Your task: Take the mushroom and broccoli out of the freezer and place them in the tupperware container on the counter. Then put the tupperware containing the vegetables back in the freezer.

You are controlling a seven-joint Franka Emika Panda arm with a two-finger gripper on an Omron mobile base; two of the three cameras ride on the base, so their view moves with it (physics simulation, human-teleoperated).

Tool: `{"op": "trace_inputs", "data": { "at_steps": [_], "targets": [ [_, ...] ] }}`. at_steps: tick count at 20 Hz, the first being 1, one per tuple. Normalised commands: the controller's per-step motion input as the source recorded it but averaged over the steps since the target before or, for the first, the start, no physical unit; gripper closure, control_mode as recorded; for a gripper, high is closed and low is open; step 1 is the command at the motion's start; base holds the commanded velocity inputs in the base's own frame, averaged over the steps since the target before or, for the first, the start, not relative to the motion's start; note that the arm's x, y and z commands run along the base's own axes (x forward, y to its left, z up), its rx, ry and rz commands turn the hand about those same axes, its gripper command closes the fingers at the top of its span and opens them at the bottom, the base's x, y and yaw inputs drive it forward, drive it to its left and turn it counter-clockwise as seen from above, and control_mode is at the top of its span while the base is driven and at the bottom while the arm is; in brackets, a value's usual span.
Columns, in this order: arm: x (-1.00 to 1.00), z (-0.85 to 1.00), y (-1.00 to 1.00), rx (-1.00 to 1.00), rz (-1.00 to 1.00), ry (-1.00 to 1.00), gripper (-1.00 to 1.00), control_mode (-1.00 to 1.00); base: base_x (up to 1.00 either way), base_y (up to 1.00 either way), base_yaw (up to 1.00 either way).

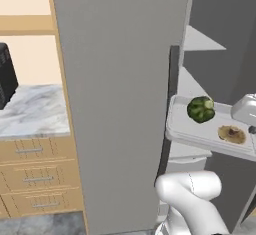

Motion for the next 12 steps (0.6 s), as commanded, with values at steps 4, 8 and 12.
{"op": "trace_inputs", "data": {
  "at_steps": [4, 8, 12],
  "targets": [
    [0.00, 0.00, 0.00, 0.00, 0.00, 0.00, 1.00, 1.00, 0.10, -0.19, -0.12],
    [0.00, 0.00, 0.00, 0.00, 0.00, 0.00, 1.00, 1.00, 0.55, -0.01, -0.21],
    [0.00, 0.00, 0.00, 0.00, 0.00, 0.00, 1.00, 1.00, 0.63, -0.20, -0.23]
  ]
}}
